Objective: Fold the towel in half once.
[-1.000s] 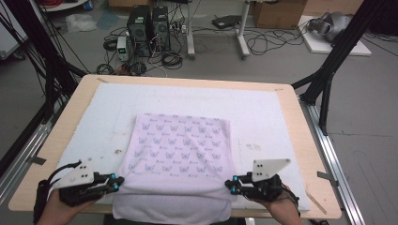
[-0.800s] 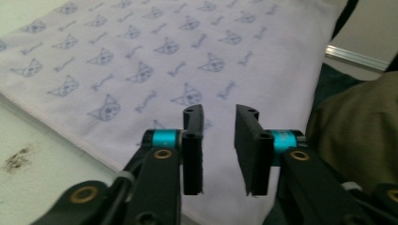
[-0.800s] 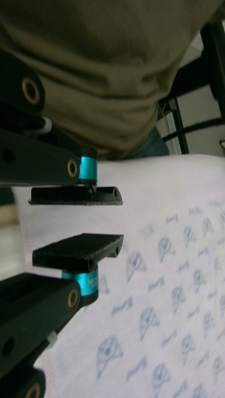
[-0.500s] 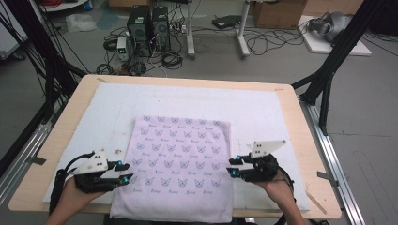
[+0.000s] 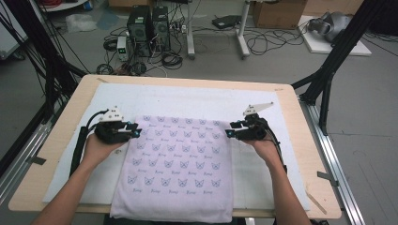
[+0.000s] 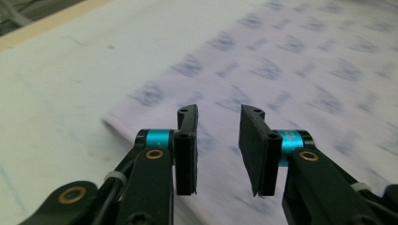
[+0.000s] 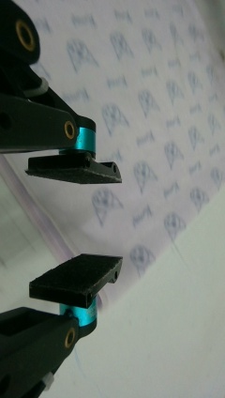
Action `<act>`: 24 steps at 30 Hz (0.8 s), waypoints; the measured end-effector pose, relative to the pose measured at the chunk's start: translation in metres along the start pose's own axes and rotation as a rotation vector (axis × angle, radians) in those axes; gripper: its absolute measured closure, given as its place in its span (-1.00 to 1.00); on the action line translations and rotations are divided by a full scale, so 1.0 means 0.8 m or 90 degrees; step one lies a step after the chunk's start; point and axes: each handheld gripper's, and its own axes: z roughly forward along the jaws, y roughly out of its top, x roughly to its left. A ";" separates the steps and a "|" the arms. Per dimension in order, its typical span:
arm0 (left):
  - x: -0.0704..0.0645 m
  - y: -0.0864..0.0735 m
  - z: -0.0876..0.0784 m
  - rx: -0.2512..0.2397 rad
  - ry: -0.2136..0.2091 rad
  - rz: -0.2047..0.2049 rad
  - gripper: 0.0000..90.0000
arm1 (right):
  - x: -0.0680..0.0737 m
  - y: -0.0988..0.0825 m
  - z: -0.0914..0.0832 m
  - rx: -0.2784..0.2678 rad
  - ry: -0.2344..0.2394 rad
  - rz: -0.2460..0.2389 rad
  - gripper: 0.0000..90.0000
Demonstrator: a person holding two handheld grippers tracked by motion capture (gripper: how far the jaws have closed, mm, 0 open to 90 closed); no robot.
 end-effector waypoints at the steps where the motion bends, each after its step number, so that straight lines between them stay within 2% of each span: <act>1: 0.007 0.003 0.005 0.004 0.005 -0.007 0.45 | -0.009 0.005 0.006 0.013 -0.013 0.000 0.13; 2: 0.017 0.006 0.013 0.019 0.017 -0.019 0.43 | -0.014 0.008 0.009 0.017 -0.021 -0.001 0.12; 4: 0.033 0.008 0.025 0.036 0.022 -0.041 0.36 | -0.026 0.013 0.017 0.024 -0.034 0.004 0.06; 8: 0.053 0.002 0.043 0.050 0.037 -0.085 0.18 | -0.042 0.010 0.028 0.027 -0.045 0.018 0.01; 10: 0.058 -0.003 0.050 0.054 0.026 -0.107 0.09 | -0.048 0.004 0.033 0.038 -0.050 0.030 -0.03; 11: 0.058 -0.005 0.053 0.061 0.026 -0.111 0.04 | -0.051 0.002 0.036 0.044 -0.049 0.039 -0.04; 13: 0.060 -0.009 0.060 0.076 0.031 -0.121 -0.05 | -0.053 -0.001 0.039 0.043 -0.047 0.040 -0.05; 16: 0.062 -0.013 0.067 0.076 0.042 -0.141 -0.12 | -0.053 -0.001 0.045 0.037 -0.041 0.047 -0.05; 17: 0.062 -0.014 0.068 0.077 0.043 -0.139 -0.12 | -0.053 -0.001 0.048 0.041 -0.040 0.046 -0.05; 19: 0.061 -0.013 0.069 0.076 0.044 -0.132 0.04 | -0.053 -0.002 0.054 0.050 -0.038 0.050 0.04; 21: 0.059 -0.012 0.070 0.074 0.037 -0.119 0.30 | -0.052 -0.003 0.061 0.064 -0.038 0.050 0.20; 22: 0.058 -0.012 0.070 0.073 0.025 -0.112 0.56 | -0.051 -0.002 0.061 0.062 -0.041 0.047 0.46; 23: 0.058 -0.012 0.070 0.071 0.019 -0.110 0.71 | -0.052 -0.002 0.061 0.062 -0.011 0.050 0.65; 24: 0.057 -0.012 0.070 0.074 0.018 -0.106 0.77 | -0.050 0.000 0.062 0.069 -0.008 0.041 0.76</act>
